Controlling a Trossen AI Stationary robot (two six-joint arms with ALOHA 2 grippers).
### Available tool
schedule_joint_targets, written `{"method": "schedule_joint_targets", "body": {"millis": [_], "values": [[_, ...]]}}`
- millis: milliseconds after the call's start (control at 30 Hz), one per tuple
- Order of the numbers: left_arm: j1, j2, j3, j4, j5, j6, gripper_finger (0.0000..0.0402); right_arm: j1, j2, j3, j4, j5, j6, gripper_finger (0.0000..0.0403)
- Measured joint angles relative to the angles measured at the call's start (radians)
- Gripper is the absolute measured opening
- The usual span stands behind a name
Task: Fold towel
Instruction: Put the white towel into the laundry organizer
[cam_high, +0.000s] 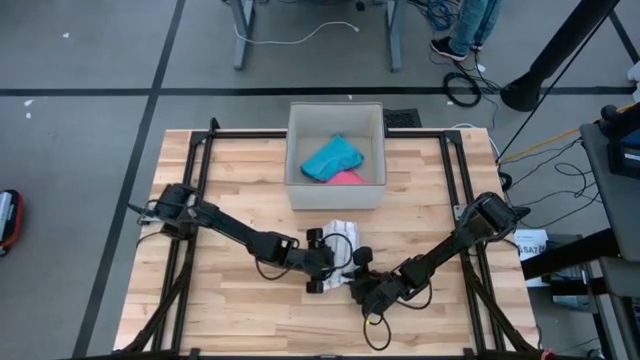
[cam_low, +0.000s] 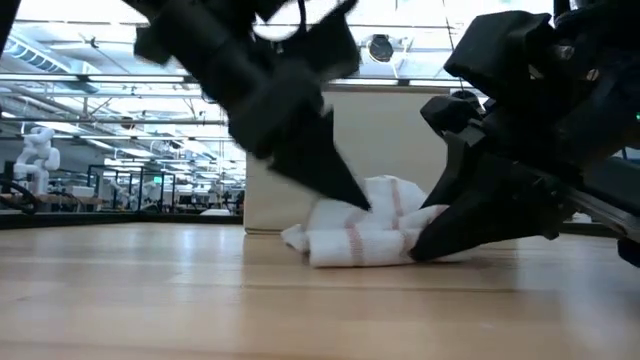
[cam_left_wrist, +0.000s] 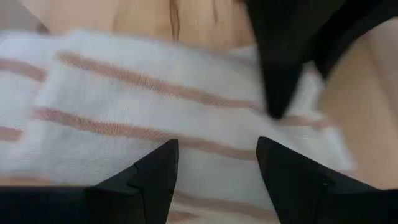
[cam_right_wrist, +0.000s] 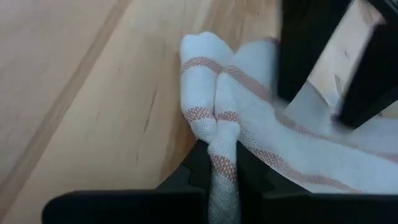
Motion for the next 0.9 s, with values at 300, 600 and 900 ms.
{"method": "schedule_joint_targets", "body": {"millis": [300, 600, 900], "values": [[-0.061, -0.201, 0.0, -0.068, -0.238, 0.083, 0.0227, 0.053, -0.187, -0.004, -0.068, 0.038, 0.009, 0.0021], [-0.13, -0.307, 0.002, -0.217, -0.418, 0.066, 0.0227, 0.073, -0.508, -0.002, -0.127, 0.155, -0.098, 0.0021], [-0.173, -0.305, 0.002, -0.242, -0.426, -0.009, 0.0227, -0.012, -0.769, 0.076, -0.12, 0.229, -0.38, 0.0021]]}}
